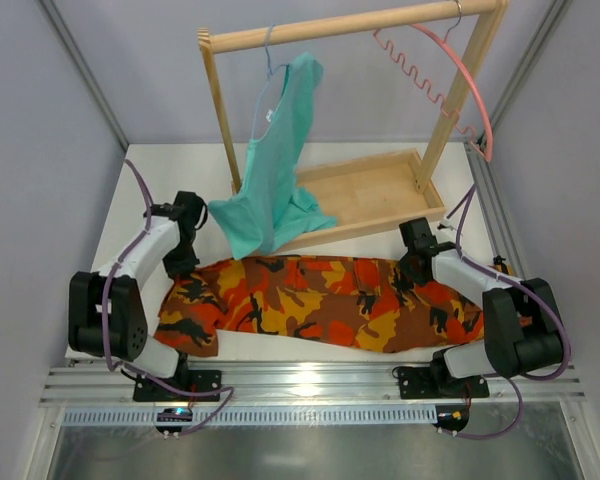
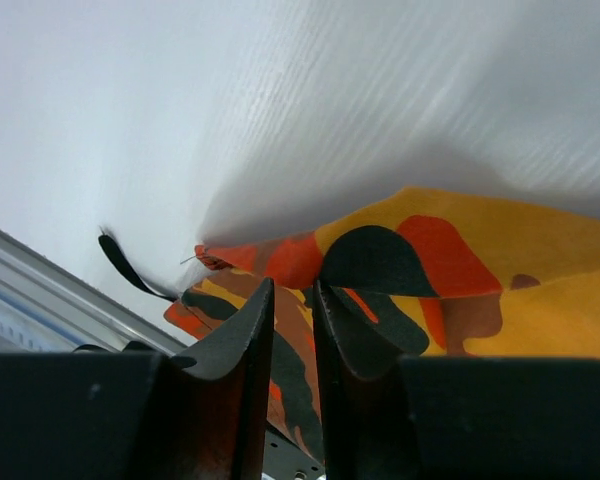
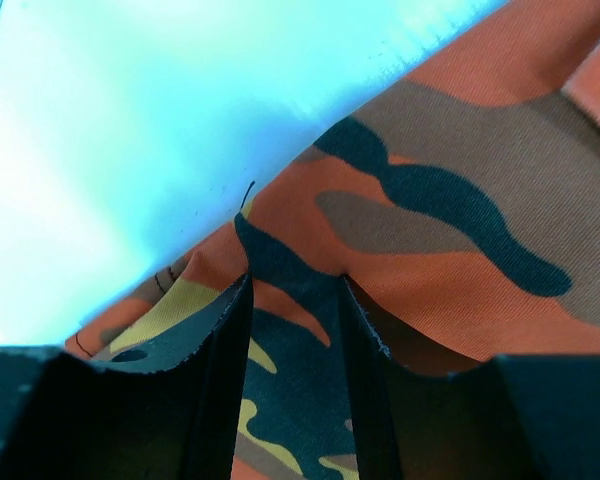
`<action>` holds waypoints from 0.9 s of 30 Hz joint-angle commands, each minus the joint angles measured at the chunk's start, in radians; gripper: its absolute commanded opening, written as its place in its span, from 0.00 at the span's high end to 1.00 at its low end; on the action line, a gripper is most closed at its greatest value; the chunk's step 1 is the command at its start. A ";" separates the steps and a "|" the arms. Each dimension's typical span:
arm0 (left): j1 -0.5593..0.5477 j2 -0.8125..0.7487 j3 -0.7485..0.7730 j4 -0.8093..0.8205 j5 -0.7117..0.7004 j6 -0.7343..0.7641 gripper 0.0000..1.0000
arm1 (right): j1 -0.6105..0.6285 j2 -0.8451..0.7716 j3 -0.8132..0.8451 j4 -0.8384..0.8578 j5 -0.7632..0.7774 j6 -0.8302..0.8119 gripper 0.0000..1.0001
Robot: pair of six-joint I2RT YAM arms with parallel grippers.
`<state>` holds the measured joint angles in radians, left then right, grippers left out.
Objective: Place the trousers on the hanger
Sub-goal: Fold the trousers
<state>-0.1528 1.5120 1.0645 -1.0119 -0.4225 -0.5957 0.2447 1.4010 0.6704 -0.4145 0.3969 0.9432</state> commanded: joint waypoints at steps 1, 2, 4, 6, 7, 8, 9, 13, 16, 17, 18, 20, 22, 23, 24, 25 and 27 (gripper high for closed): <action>0.047 -0.006 0.028 0.012 -0.002 0.022 0.77 | -0.027 0.023 -0.028 0.029 0.011 -0.011 0.57; 0.058 -0.003 0.028 0.018 0.005 0.023 0.77 | -0.028 0.024 -0.031 0.032 0.013 -0.017 0.57; 0.088 0.005 0.025 0.032 0.034 0.030 0.78 | -0.031 0.030 -0.031 0.036 0.013 -0.021 0.57; 0.099 0.016 0.022 0.053 0.066 0.045 0.78 | -0.035 0.038 -0.031 0.042 0.008 -0.026 0.57; 0.101 0.022 0.022 0.055 0.071 0.048 0.78 | -0.035 0.036 -0.031 0.045 0.005 -0.026 0.57; 0.101 0.027 0.023 0.056 0.076 0.053 0.77 | -0.033 0.036 -0.031 0.045 0.006 -0.029 0.57; 0.102 0.034 0.023 0.059 0.082 0.053 0.76 | -0.035 0.035 -0.031 0.045 0.005 -0.032 0.57; 0.111 0.036 0.022 0.058 0.097 0.060 0.75 | -0.036 0.023 -0.025 0.043 0.008 -0.047 0.57; 0.113 0.024 0.015 0.059 0.110 0.080 0.74 | -0.038 0.015 -0.015 0.040 0.008 -0.055 0.57; 0.113 0.024 0.012 0.061 0.113 0.085 0.74 | -0.036 0.015 -0.011 0.037 0.010 -0.057 0.57; 0.114 0.025 0.011 0.062 0.113 0.088 0.73 | -0.039 0.016 -0.009 0.039 0.011 -0.057 0.57; 0.116 0.042 0.005 0.072 0.108 0.096 0.73 | -0.041 0.018 0.000 0.036 0.004 -0.061 0.57; 0.119 0.060 0.005 0.073 0.099 0.096 0.73 | -0.041 0.019 0.001 0.037 0.002 -0.063 0.57; 0.122 0.079 0.005 0.079 0.094 0.094 0.73 | -0.041 0.018 0.000 0.036 0.003 -0.066 0.57; 0.127 0.085 0.005 0.082 0.087 0.094 0.77 | -0.039 0.016 0.000 0.036 0.003 -0.067 0.57; 0.130 0.092 0.008 0.085 0.087 0.093 0.81 | -0.041 0.016 0.000 0.036 0.005 -0.069 0.57; 0.136 0.106 0.012 0.093 0.082 0.103 0.96 | -0.041 0.016 0.000 0.036 0.008 -0.075 0.60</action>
<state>-0.0319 1.6001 1.0645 -0.9527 -0.3294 -0.5148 0.2173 1.4033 0.6682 -0.3870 0.3786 0.8845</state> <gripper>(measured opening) 0.104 0.413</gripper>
